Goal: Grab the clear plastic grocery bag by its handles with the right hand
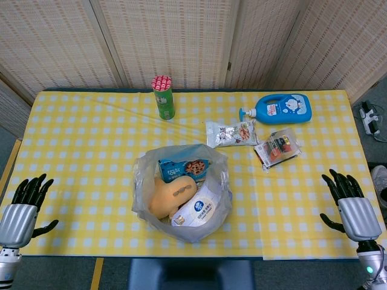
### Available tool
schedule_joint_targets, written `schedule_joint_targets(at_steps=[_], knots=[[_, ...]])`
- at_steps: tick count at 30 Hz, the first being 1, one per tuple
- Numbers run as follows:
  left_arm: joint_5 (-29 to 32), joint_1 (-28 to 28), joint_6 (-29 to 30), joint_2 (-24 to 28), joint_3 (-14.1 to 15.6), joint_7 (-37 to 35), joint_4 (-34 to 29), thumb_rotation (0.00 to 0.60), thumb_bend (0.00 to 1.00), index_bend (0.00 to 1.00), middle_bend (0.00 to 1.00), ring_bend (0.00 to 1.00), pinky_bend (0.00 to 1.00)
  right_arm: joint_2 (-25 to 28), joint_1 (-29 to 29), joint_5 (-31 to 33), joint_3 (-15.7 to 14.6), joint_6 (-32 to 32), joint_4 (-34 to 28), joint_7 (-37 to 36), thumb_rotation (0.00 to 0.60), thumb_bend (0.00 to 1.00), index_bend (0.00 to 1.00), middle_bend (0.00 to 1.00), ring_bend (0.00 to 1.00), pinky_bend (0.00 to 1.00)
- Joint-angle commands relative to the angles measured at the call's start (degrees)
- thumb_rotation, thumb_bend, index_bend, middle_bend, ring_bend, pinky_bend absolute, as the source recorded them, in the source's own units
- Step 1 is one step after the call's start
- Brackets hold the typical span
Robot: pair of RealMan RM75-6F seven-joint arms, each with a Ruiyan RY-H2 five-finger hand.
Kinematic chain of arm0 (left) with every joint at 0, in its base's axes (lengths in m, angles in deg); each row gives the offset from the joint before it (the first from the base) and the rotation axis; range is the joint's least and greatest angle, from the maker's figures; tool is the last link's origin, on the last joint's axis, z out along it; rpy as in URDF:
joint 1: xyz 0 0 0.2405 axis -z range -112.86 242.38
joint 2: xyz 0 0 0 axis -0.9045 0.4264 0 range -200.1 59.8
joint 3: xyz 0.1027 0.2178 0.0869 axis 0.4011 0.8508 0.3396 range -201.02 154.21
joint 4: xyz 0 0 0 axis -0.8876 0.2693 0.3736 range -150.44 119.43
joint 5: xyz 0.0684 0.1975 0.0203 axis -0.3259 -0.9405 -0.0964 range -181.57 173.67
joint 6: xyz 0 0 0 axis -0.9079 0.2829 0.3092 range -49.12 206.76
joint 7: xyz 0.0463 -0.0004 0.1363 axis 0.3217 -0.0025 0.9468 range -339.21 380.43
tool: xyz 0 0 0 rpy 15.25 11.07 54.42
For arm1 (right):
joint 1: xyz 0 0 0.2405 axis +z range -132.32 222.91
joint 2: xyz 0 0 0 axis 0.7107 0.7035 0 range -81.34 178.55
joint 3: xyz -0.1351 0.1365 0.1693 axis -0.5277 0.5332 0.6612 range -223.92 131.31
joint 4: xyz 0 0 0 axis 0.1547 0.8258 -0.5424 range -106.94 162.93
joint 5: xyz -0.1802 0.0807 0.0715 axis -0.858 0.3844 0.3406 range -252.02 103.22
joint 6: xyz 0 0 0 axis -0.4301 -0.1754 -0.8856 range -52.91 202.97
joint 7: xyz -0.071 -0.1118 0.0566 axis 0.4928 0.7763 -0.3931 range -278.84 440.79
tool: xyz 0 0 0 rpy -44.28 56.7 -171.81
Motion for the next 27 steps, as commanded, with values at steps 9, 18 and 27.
schedule_joint_targets(at_steps=[9, 18, 27], knots=[[-0.34, -0.14, 0.22, 0.38, 0.24, -0.51, -0.33, 0.6, 0.16, 0.0, 0.0, 0.0, 0.0, 1.09, 2.09, -9.43, -3.07, -0.04, 1.44, -11.01, 0.6, 0.26, 0.0, 0.0, 0.0, 0.0], [-1.28, 0.2, 0.3, 0.64, 0.37, -2.62, -0.22, 0.6, 0.16, 0.0, 0.0, 0.0, 0.0, 0.21, 9.31, -23.67, -5.15, 2.85, 5.0, -26.98, 0.6, 0.26, 0.0, 0.0, 0.0, 0.0], [-2.15, -0.05, 0.59, 1.17, 1.07, -3.6, -0.91, 0.6, 0.16, 0.0, 0.0, 0.0, 0.0, 2.92, 19.26, -24.14, -4.73, -5.66, 0.23, -38.17, 0.6, 0.26, 0.0, 0.0, 0.0, 0.0]])
